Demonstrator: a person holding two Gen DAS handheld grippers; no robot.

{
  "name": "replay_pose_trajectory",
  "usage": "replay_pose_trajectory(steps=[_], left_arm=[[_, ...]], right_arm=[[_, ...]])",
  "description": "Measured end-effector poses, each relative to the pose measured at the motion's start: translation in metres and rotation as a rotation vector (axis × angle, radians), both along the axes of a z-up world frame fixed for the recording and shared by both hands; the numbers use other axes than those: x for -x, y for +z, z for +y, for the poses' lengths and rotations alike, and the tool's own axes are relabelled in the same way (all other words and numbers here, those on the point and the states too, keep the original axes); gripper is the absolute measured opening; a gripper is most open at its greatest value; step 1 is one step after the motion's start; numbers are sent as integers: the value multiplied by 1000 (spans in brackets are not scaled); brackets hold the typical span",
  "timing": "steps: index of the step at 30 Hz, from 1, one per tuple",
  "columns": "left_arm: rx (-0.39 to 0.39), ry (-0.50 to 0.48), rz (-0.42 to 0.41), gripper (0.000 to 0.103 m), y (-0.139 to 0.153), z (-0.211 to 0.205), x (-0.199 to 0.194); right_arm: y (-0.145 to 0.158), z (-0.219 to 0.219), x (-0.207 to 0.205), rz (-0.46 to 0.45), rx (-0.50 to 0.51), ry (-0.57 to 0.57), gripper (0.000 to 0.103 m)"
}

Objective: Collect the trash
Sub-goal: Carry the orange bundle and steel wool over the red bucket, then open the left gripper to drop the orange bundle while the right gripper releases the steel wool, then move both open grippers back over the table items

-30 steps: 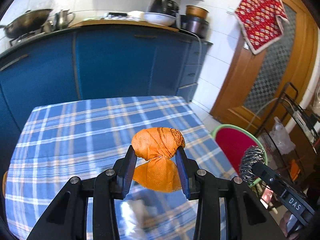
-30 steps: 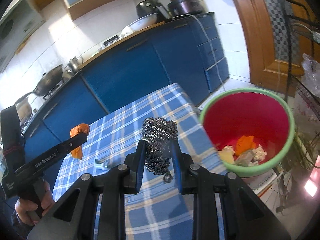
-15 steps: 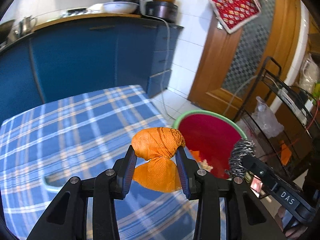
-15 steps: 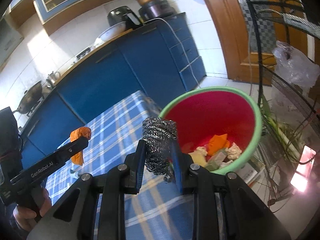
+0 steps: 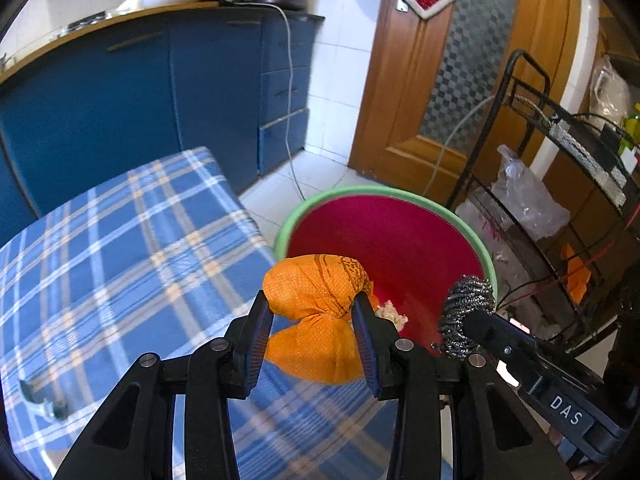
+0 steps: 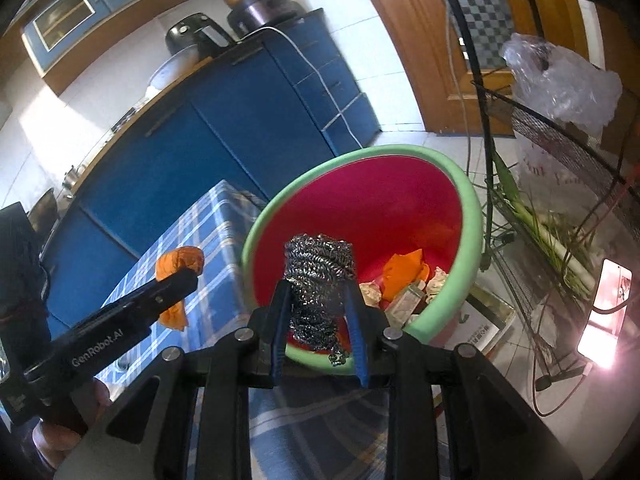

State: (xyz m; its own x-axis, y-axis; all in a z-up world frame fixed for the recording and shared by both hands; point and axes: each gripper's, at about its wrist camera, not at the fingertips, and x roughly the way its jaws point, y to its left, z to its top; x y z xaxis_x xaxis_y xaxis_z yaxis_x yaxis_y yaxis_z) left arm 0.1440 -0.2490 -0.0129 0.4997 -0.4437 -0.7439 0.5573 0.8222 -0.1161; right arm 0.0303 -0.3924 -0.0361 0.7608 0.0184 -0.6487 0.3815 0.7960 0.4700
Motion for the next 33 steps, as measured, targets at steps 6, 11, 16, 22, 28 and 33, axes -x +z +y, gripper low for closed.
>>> replay_pose_trajectory(steps=[6,11,16,22,28,33], left_arm=[[-10,-3,0,50,-4,-14,-6],[-16,-9,-17,66,-3,-18,-6],[-17,5,-11,67,-4,-17,-8],[-18,27,-12,67,-1,-11,-7],[-2,43,-24,67,12,4,1],[14,65,-35,67,23,22,8]], right_arm=[[-5,-9,-3,2,-12,2,35],[-7,-10,-4,4,-4,5,42],[-1,-8,-1,-20,28,8,47],[3,-10,4,-27,22,0,48],[15,-3,12,-43,34,2,48],[25,9,19,-57,47,13,48]])
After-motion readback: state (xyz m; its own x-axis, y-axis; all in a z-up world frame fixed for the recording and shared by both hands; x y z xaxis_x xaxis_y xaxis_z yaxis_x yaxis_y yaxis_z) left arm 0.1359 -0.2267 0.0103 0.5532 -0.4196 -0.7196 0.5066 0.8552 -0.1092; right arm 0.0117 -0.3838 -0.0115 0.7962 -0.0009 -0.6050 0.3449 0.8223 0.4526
